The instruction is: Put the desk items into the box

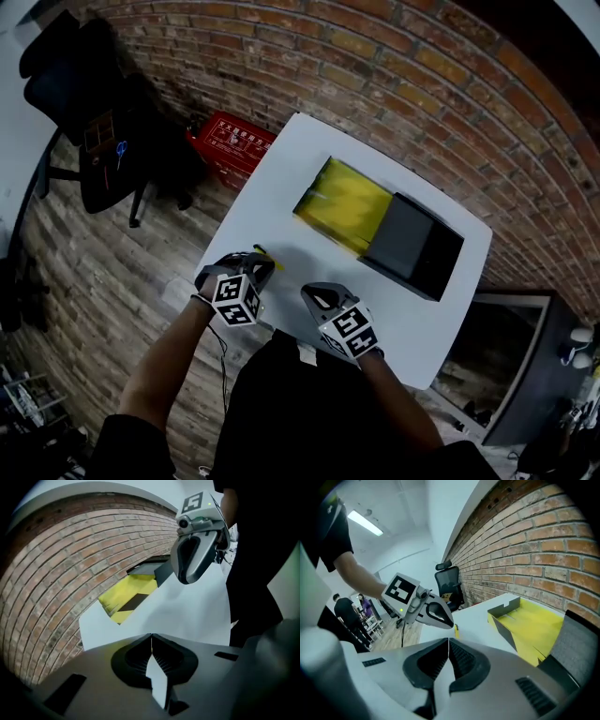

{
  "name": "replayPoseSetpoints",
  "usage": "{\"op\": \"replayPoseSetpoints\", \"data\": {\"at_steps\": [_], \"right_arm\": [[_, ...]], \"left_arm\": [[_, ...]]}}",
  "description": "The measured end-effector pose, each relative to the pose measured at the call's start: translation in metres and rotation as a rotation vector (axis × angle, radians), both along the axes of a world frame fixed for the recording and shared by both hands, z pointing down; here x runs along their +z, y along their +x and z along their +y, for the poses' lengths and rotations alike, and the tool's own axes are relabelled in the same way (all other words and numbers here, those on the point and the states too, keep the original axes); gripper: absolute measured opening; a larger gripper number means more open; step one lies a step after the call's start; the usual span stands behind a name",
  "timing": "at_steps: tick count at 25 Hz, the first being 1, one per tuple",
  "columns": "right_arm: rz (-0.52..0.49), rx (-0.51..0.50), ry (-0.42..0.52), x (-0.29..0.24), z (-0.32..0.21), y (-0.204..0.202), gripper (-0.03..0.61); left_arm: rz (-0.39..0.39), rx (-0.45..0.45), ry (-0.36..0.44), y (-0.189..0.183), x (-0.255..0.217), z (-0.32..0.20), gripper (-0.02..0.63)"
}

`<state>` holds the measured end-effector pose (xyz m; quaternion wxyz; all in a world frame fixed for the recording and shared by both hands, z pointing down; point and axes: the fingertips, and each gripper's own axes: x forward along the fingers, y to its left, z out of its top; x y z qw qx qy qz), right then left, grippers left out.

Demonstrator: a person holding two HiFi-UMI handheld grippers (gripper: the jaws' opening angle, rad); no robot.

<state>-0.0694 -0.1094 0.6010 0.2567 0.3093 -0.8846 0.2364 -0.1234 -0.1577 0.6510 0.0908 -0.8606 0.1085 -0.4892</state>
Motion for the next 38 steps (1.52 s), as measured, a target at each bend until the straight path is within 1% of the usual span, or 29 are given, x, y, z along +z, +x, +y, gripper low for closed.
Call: {"op": "replayPoseSetpoints", "data": {"at_steps": [2,5,11,13,17,20,30,33,38], "right_arm": [[0.041,-0.004,-0.011,0.010,-0.002,-0.004,0.023],[0.070,-0.004,-0.027,0.022,-0.001,-0.009,0.023],[0.069,0.035,-0.052,0.028,-0.003,-0.011,0.023],[0.069,0.042,-0.056,0.028,-0.004,-0.012,0.023],[0.065,0.064,-0.068,0.032,-0.003,-0.010,0.023],[0.066,0.067,-0.070,0.035,-0.002,-0.010,0.023],[0.063,0.085,-0.071,0.034,-0.003,-0.002,0.023],[0.062,0.092,-0.072,0.034,-0.004,0.001,0.023],[0.063,0.108,-0.068,0.034,-0.004,0.007,0.023]], "left_arm": [[-0.040,0.079,0.005,0.000,0.007,-0.001,0.015],[-0.081,0.178,0.001,0.000,0.015,0.000,0.017],[-0.146,0.330,-0.010,-0.004,0.029,0.004,0.017],[-0.166,0.362,-0.013,-0.005,0.034,0.005,0.018],[-0.193,0.388,-0.028,-0.003,0.041,0.004,0.073],[-0.227,0.411,-0.036,-0.005,0.047,0.003,0.104],[-0.286,0.460,-0.043,-0.006,0.056,-0.004,0.104],[-0.297,0.467,-0.074,-0.006,0.058,-0.004,0.104],[-0.314,0.474,-0.156,-0.006,0.059,-0.004,0.097]]}}
